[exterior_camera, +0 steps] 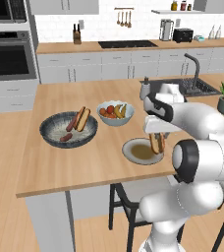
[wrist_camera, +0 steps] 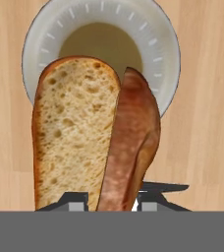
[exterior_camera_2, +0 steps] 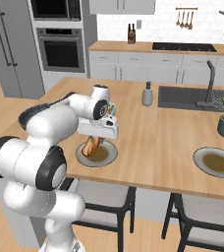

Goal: Place one bun and one sausage from the bowl on each plate.

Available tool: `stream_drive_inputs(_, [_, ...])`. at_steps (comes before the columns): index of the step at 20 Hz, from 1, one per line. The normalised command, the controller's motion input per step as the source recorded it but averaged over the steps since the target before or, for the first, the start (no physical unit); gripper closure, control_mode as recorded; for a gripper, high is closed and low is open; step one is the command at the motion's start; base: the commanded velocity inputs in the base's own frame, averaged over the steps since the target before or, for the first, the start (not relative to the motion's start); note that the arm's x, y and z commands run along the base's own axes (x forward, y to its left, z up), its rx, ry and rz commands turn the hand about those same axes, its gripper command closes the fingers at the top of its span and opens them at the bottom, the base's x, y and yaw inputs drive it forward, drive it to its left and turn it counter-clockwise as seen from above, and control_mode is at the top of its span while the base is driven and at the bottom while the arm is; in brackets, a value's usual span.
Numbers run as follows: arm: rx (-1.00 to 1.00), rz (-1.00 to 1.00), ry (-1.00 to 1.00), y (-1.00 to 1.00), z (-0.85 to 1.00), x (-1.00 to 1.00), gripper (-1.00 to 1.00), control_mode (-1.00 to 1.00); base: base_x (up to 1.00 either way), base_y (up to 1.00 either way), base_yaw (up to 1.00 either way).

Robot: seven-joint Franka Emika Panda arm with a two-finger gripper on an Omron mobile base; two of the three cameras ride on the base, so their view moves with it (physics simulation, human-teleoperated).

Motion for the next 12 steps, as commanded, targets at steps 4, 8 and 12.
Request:
stream_drive_inputs(4, [-0.05, 0.01, 0.01, -0.01, -0.22, 0.43, 1.00, -1.00, 0.00, 0.00, 0.00])
stream_drive_inputs(8, [-0.13, 0.00, 0.19, -0.07, -0.48, 0.45, 1.00, -1.00, 0.00, 0.00, 0.00])
stream_drive_inputs(12, [-0.07, 0.01, 0.05, -0.01, -0.48, 0.07, 1.00, -1.00, 0.00, 0.00, 0.00])
